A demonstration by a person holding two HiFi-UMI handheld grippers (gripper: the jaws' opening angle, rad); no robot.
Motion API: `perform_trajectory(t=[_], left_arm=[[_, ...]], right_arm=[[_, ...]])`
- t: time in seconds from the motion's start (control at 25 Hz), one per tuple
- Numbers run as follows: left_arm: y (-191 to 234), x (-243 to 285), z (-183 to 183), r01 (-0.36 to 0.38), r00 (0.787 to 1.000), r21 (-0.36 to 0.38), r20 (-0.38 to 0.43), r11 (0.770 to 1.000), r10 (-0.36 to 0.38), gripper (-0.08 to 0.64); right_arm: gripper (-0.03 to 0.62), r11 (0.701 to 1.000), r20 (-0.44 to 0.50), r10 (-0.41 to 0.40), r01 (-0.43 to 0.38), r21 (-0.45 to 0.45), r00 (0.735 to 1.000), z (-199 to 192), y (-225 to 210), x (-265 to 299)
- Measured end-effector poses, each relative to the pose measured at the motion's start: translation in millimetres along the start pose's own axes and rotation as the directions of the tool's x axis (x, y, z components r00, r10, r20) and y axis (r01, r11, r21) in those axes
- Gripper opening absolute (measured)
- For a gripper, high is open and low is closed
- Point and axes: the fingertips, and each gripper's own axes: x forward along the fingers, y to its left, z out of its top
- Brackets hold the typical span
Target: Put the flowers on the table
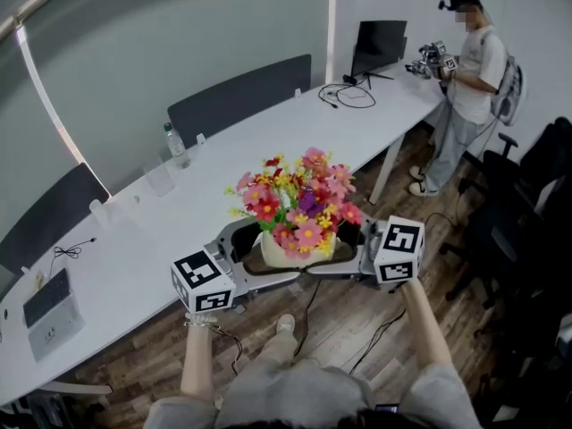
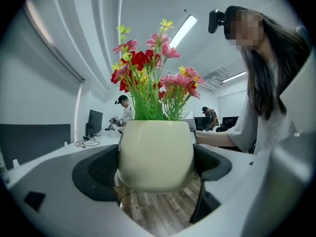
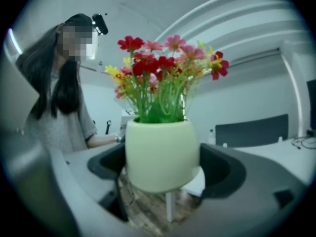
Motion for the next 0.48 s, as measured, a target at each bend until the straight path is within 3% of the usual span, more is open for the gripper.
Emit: perform_trajectory(t=[0.48], left_arm=[[105.5,35.4,6.8,0.053,0.999,0.014,0.012,0.998,-0.053,0.465]], right_arm=[[0.454,0.998,-0.019,-0.066,0.066,-0.021,0.998,10.7,-109.4,13.7]])
